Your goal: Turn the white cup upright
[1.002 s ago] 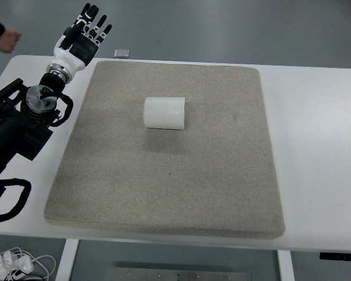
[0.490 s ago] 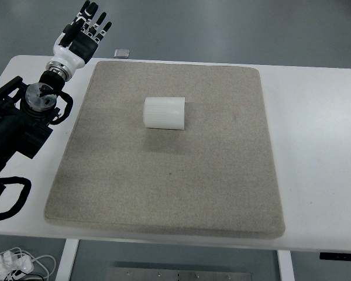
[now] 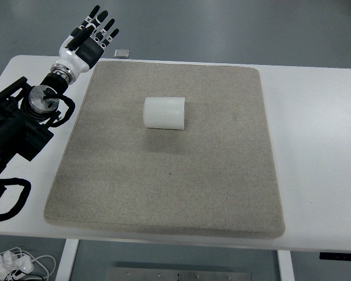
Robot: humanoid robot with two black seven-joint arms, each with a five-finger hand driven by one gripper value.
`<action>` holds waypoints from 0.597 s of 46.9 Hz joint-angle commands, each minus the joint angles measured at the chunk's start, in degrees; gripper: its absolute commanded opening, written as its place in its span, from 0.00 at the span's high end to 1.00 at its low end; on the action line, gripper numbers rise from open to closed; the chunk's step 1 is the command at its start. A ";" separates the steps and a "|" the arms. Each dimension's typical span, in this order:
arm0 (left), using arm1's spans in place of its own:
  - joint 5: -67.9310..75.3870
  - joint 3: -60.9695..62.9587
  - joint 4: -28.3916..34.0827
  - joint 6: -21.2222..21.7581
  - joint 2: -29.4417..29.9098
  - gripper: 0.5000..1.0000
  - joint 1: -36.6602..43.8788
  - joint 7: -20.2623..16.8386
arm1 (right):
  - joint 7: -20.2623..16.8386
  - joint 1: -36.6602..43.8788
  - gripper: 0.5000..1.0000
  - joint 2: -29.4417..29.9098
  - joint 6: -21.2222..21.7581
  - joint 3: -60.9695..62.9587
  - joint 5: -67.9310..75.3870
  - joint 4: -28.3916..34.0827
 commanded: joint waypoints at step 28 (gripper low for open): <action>42.05 4.38 -6.62 -0.12 3.47 0.01 -5.55 -2.76 | 0.00 0.00 0.10 0.00 0.00 0.00 0.00 0.00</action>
